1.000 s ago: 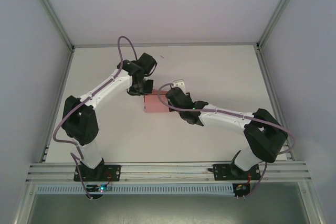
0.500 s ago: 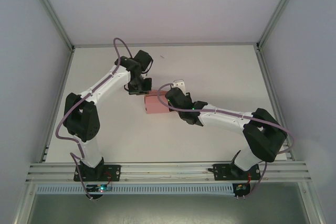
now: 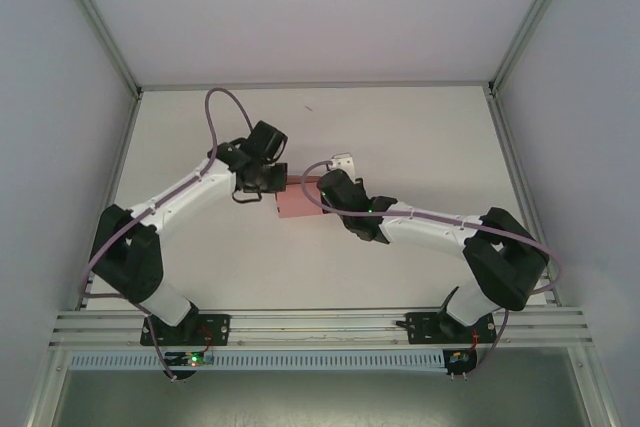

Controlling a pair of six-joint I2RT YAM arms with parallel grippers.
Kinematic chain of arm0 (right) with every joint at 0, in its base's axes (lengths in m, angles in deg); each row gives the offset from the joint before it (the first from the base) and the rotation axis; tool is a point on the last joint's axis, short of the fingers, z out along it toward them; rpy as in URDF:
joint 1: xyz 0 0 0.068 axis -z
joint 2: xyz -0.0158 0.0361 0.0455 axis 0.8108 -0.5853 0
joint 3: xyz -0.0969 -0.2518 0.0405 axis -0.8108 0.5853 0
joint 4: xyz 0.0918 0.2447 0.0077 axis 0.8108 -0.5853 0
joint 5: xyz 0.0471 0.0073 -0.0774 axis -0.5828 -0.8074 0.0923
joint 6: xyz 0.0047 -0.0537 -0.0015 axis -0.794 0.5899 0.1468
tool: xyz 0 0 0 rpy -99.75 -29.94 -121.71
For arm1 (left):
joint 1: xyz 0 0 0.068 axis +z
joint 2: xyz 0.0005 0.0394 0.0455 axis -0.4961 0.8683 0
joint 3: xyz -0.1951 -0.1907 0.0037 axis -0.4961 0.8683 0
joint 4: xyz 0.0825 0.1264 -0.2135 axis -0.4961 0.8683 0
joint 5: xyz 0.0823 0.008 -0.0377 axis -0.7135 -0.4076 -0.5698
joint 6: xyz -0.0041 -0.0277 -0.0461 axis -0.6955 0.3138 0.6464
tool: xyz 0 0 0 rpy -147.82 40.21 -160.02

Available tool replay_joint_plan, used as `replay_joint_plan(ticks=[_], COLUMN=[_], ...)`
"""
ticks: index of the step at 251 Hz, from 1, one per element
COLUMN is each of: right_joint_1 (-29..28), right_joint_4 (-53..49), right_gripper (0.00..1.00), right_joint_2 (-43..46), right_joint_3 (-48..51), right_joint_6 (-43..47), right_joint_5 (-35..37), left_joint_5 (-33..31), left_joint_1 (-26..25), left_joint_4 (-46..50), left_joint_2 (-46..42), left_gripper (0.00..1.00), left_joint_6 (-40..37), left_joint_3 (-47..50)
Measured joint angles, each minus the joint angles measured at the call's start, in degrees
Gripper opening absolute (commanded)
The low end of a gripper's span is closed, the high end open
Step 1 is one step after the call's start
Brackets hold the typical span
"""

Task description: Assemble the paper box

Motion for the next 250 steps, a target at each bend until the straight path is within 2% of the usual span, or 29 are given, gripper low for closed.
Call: replay_joint_plan(ticks=[36, 81, 104, 116, 140, 175, 198, 237, 250], right_joint_1=[0.02, 0.39, 1.29, 1.57, 1.66, 3.06, 3.87, 4.48, 4.57], right_joint_4=[1.62, 2.12, -1.33, -3.54, -7.41, -9.94, -9.84, -9.07, -8.76], right_gripper=[0.00, 0.00, 0.16, 0.28, 0.30, 0.48, 0.51, 0.68, 0.69], right_joint_2=[0.33, 1.64, 2.49, 2.69, 3.21, 3.87, 4.50, 5.97, 6.60], right_joint_3=[1.07, 2.47, 1.09, 0.04, -1.97, -3.13, -3.52, -3.54, -3.54], right_joint_6=[-0.15, -0.61, -1.25, -0.92, -1.29, -3.41, -5.01, -7.02, -7.93], right_joint_5=[0.02, 0.15, -1.99, -3.74, -6.82, -10.71, -12.63, -15.37, -15.76], left_joint_5=[-5.44, -12.94, -15.30, -16.17, -17.86, -18.88, -19.43, -19.50, -19.47], left_joint_1=[-3.08, -6.86, -7.98, -8.22, -8.61, -9.25, -10.03, -11.65, -12.28], left_joint_4=[-11.74, -23.21, -26.97, -27.67, -28.44, -29.83, -30.53, -32.65, -33.94], left_joint_2=[-4.15, -5.46, -5.44, -5.09, -3.78, -3.72, -4.87, -8.35, -9.35], left_gripper=[0.00, 0.00, 0.00, 0.00, 0.00, 0.00, 0.00, 0.00, 0.00], left_joint_6=[0.92, 2.16, 2.12, 2.03, 1.73, 1.51, 1.51, 1.51, 1.49], left_joint_3=[9.70, 16.94, 18.56, 18.53, 17.92, 18.38, 19.28, 23.12, 24.52])
